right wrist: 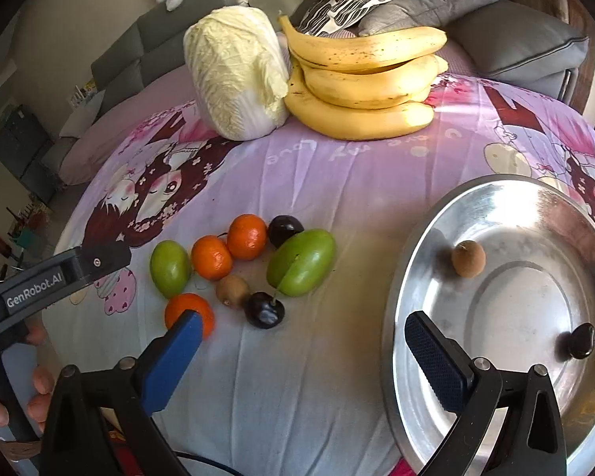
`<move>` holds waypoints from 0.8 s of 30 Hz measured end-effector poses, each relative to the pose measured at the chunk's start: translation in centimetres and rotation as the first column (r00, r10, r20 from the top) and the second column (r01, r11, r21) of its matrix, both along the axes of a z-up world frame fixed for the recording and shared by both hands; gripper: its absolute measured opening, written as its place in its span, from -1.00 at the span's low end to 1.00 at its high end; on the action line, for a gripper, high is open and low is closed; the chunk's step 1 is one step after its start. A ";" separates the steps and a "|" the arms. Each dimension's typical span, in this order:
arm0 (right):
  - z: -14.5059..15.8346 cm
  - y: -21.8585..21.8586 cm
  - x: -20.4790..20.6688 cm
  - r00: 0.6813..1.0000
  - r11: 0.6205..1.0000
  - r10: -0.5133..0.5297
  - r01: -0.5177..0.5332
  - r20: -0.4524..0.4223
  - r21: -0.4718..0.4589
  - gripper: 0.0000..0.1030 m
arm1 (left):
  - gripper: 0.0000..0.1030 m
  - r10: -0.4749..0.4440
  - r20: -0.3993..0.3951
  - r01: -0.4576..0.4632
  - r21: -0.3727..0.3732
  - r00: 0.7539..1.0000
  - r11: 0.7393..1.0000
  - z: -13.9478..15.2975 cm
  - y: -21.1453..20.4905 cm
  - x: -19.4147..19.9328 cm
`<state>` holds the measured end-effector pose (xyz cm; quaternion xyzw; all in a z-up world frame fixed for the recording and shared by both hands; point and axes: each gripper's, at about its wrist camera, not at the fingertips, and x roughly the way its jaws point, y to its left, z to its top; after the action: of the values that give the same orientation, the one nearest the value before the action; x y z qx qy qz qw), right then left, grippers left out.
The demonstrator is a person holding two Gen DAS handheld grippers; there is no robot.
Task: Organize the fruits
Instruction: 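Release the kiwi and the cherry into the steel basin with both tools, then grasp the green pear with the left tool while the right tool grasps the green apple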
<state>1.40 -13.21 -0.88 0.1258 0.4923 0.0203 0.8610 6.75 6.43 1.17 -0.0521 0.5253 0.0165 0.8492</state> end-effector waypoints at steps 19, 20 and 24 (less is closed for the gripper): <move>0.1 0.6 1.5 0.999 0.998 0.030 -0.028 0.024 -0.050 0.86 | 0.69 -0.029 -0.082 0.013 -0.183 0.996 0.983 -2.2 0.4 1.2; 0.0 0.5 1.6 0.999 0.998 0.029 -0.028 0.023 -0.053 0.81 | 0.62 -0.034 -0.085 0.018 -0.185 0.996 0.983 -2.3 0.2 1.3; 0.0 0.2 2.5 0.999 0.999 0.023 -0.022 0.024 -0.042 0.61 | 0.51 -0.056 -0.093 0.039 -0.178 0.994 0.983 -2.4 -0.5 2.1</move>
<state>3.89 -13.05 -0.92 0.1020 0.4835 0.0213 0.8691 8.81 5.98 -1.21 -0.1134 0.5667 -0.0475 0.8147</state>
